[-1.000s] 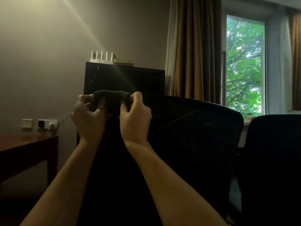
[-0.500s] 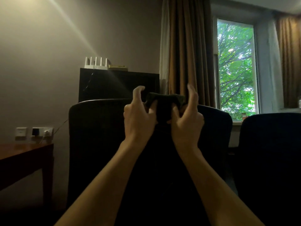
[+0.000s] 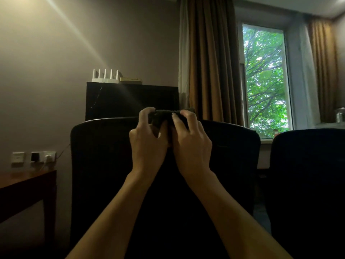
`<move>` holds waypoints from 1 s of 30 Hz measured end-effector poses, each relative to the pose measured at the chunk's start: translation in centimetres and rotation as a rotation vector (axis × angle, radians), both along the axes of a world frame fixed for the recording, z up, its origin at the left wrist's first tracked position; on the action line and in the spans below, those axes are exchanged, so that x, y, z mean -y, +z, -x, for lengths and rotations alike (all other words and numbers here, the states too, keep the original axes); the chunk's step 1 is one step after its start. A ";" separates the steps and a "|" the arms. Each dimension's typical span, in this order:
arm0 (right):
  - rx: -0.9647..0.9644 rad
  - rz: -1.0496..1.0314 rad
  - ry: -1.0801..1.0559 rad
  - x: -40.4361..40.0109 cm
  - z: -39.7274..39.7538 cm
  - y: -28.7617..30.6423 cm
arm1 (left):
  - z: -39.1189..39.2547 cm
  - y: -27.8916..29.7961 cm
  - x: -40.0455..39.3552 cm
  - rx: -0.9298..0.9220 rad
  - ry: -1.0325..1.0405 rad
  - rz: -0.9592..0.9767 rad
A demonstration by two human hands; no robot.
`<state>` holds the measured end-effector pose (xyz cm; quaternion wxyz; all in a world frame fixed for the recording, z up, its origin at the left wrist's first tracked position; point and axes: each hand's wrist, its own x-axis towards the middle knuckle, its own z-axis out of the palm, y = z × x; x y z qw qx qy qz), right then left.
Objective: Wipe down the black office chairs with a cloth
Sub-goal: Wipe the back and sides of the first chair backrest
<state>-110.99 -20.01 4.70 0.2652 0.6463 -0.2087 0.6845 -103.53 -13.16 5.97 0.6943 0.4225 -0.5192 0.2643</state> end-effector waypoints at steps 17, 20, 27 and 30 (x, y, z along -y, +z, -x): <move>0.113 -0.091 0.208 4.6 6.8 -0.7 | 5.6 -0.6 4.5 -0.039 -0.109 -0.055; 0.065 -0.079 0.177 3.4 4.4 0.3 | 3.7 -0.8 3.1 -0.024 -0.079 -0.026; -0.025 -0.084 0.152 1.5 2.0 0.5 | 0.9 -0.4 1.1 0.089 0.043 -0.078; -0.069 -0.067 0.138 0.8 1.1 0.0 | 0.3 -0.4 0.4 0.098 0.100 -0.077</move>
